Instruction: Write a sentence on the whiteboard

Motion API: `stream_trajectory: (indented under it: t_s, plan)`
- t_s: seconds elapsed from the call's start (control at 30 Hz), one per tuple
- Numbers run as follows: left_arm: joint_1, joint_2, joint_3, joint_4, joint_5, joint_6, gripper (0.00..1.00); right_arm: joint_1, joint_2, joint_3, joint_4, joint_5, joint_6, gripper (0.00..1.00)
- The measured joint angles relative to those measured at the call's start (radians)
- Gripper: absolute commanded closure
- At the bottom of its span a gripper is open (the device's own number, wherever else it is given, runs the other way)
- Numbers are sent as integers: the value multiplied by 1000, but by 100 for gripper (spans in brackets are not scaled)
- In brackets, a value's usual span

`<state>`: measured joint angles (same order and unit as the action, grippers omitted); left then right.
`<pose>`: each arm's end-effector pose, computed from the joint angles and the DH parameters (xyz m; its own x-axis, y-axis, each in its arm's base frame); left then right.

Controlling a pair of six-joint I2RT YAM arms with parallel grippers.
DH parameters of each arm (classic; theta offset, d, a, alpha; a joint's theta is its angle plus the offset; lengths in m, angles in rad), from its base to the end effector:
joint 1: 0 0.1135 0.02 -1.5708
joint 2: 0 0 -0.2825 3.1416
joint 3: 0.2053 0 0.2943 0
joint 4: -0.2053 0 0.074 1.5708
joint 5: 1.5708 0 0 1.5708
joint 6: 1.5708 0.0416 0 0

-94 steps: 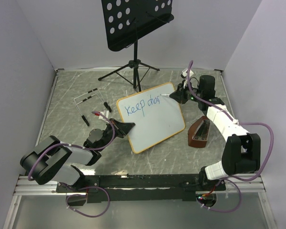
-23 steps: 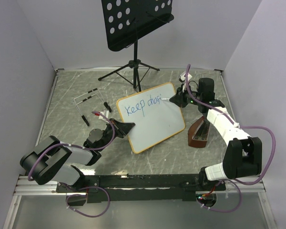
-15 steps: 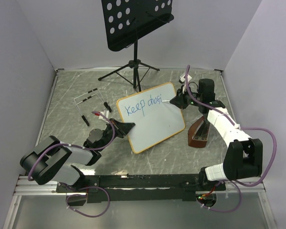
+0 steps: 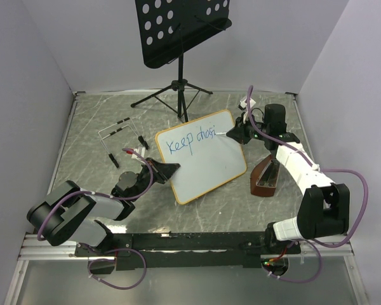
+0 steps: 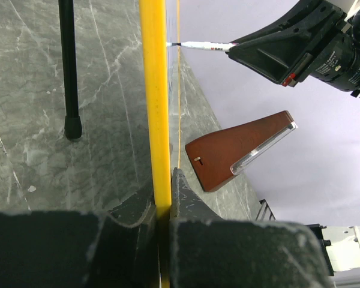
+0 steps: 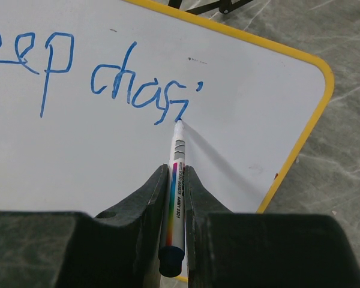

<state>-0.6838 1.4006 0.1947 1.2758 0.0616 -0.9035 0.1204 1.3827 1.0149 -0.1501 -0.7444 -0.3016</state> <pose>0.1893 -0.1576 0.1522 -0.4992 -0.6046 -0.6207 0.4622 0.4201 -0.7809 0.3426 0.0698 0.2916 -0.2695 -0.2527 -0.9293 -0.7884 0.6120 0.0622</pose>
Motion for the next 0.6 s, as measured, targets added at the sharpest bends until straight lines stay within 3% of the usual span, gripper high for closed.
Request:
stream_trajectory:
  t_s: [0.6]
  plan:
    - [0, 0, 0, 3, 3, 8, 99, -5, 29, 79, 35, 27, 47, 100]
